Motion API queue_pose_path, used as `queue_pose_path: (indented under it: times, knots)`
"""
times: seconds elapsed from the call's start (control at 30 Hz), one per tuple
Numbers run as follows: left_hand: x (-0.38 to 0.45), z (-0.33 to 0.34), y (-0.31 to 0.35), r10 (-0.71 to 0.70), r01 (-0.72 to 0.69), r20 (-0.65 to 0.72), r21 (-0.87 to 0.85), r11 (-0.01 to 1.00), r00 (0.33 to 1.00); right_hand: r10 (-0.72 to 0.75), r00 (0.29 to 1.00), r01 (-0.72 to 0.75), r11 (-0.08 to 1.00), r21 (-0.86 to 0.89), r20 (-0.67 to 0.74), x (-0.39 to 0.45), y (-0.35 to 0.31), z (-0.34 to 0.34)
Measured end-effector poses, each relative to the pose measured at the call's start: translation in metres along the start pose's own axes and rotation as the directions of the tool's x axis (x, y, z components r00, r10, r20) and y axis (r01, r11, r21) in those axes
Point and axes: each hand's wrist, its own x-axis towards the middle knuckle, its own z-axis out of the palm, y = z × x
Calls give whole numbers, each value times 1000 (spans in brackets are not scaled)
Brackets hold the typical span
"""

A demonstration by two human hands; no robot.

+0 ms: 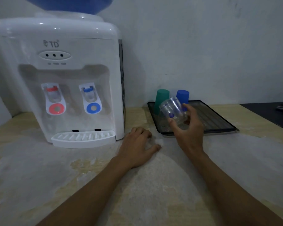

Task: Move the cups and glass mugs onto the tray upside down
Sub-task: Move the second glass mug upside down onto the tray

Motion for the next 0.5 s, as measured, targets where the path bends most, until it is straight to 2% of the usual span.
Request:
queue_pose_path:
  times: [0.2, 0.33, 0.5]
  knots:
    - [-1, 0, -1, -3, 3, 0, -8, 1000, 1000, 71, 986, -46, 987, 156, -154, 6, -3, -10]
    - [0, 0, -1, -4, 4, 16, 0, 1000, 1000, 118, 948, -31, 959, 282, -296, 14, -4, -16]
    - [-1, -1, 0, -7, 7, 19, -8, 1000, 1000, 151, 917, -81, 977, 197, -370, 22, 2, -27]
